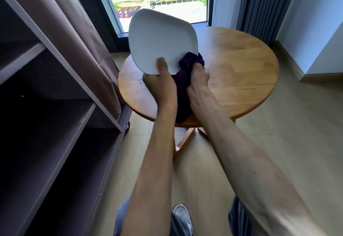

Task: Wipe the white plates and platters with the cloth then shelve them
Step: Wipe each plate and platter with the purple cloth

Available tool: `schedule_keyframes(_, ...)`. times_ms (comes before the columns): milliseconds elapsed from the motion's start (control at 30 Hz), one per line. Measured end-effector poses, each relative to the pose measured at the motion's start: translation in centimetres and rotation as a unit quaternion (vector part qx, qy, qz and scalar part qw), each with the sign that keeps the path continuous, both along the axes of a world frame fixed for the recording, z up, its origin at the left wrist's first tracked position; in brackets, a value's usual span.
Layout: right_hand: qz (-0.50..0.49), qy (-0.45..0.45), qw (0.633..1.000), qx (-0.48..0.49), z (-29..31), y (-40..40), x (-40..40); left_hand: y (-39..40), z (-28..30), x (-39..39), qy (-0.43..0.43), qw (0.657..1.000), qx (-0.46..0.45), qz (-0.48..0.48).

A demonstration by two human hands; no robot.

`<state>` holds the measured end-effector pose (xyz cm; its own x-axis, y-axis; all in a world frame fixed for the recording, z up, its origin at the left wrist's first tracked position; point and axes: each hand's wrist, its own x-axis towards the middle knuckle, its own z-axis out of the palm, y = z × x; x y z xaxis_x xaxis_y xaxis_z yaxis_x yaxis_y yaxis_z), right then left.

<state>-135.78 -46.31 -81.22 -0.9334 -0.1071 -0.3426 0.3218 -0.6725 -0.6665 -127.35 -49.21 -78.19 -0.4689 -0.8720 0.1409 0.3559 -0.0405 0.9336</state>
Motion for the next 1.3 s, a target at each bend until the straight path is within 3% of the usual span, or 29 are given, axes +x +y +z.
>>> schedule_keyframes(100,0.059,0.043,0.997,-0.003,-1.4,0.5,0.0,-1.5,0.9,0.8,-0.085,0.986,-0.142,-0.024)
schedule_keyframes(200,0.091,0.099,0.991,-0.009,-2.5,1.5,-0.1,-4.9,3.1,2.6,-0.18,0.925,-0.317,-0.108)
schedule_keyframes(333,0.122,0.156,0.98,0.018,-2.1,1.1,0.5,-7.6,3.8,4.5,-0.169,0.936,-0.284,-0.122)
schedule_keyframes(467,0.09,0.132,0.987,0.027,-2.1,0.9,0.4,-6.0,1.3,3.5,-0.172,0.957,-0.223,-0.073)
schedule_keyframes(700,0.083,0.112,0.99,-0.006,-2.6,1.7,0.2,-1.6,1.2,1.8,-0.302,0.881,-0.363,-0.029)
schedule_keyframes(800,0.097,0.151,0.983,0.044,-2.5,1.5,0.5,-5.5,2.9,2.3,-0.369,0.844,-0.371,-0.117)
schedule_keyframes(867,0.111,0.165,0.978,0.068,-2.4,1.3,0.7,-6.3,2.5,3.2,-0.345,0.86,-0.341,-0.156)
schedule_keyframes(933,0.1,0.156,0.981,0.066,-2.3,1.3,0.7,-5.0,1.1,3.4,-0.309,0.89,-0.32,-0.096)
schedule_keyframes(1100,0.068,0.091,0.993,-0.007,-2.7,1.3,0.0,-1.5,-0.3,1.6,-0.255,0.912,-0.307,-0.091)
schedule_keyframes(1200,0.072,0.099,0.992,-0.009,-2.6,1.4,0.1,-2.3,0.4,1.4,-0.276,0.881,-0.384,-0.012)
schedule_keyframes(1300,0.074,0.09,0.993,-0.009,-2.4,1.4,0.1,-5.2,1.6,2.0,-0.302,0.851,-0.427,-0.045)
